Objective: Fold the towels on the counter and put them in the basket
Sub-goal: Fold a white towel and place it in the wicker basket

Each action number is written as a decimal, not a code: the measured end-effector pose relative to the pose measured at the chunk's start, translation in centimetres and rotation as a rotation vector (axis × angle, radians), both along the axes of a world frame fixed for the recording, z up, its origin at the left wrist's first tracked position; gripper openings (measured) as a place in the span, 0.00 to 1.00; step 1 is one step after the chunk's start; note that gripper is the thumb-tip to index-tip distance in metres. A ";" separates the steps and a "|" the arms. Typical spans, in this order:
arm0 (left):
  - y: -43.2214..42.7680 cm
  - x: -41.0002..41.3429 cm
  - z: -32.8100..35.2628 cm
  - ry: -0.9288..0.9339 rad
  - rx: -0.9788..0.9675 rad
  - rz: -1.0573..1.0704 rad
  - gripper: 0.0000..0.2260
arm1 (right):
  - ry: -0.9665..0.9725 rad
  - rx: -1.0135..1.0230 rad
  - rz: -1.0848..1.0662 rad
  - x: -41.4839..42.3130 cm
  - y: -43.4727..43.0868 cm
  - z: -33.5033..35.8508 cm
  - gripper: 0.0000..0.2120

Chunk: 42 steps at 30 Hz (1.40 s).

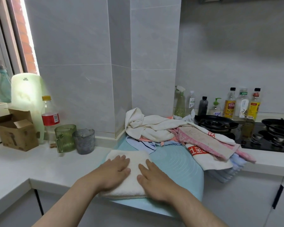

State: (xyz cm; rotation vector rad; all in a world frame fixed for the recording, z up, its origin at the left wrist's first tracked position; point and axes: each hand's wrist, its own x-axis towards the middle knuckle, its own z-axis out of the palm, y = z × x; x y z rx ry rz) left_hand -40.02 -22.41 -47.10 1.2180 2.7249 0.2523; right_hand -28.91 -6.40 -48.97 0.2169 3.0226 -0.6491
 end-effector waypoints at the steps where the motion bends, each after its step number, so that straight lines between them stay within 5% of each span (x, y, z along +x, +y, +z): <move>1: 0.1 -0.4 -0.4 0.008 -0.043 0.009 0.25 | -0.013 0.015 -0.007 0.0 0.0 -0.3 0.28; 7: 0.0 -1.7 -2.0 0.032 -0.099 0.066 0.33 | 0.020 -0.131 -0.078 0.0 0.0 0.1 0.29; 11: 0.0 -1.4 -2.3 -0.026 -0.003 0.154 0.35 | 0.157 -0.328 -0.371 0.1 -0.5 1.5 0.19; 14: 0.0 -1.3 -1.8 -0.041 0.005 0.188 0.40 | 0.061 -0.503 -0.510 -0.3 -1.0 2.8 0.13; 18: 0.1 -1.7 -1.3 -0.004 -0.084 0.191 0.41 | 0.020 -0.476 -0.460 -0.7 -1.7 3.0 0.12; 22: 0.5 -2.8 1.3 0.083 0.223 0.157 0.37 | 0.131 -0.446 -0.327 -0.8 -1.5 3.8 0.19; 26: 1.5 -4.8 5.6 -0.254 0.455 0.009 0.45 | 0.262 -0.477 -0.195 0.0 -0.9 4.6 0.22; 31: 2.2 -3.9 9.1 -0.476 0.395 -0.032 0.20 | 0.374 -0.541 -0.164 1.5 1.0 5.4 0.22; 34: 2.1 -2.7 10.2 -0.568 0.522 -0.005 0.13 | 0.466 -0.793 -0.280 2.4 2.2 5.3 0.23; 38: 1.6 -1.7 11.1 -0.669 0.692 0.038 0.16 | 0.400 -1.284 -0.360 2.9 2.8 3.7 0.24; 42: 1.3 -1.8 10.8 -0.786 0.800 0.140 0.16 | 0.437 -1.319 -0.386 2.7 3.3 4.4 0.14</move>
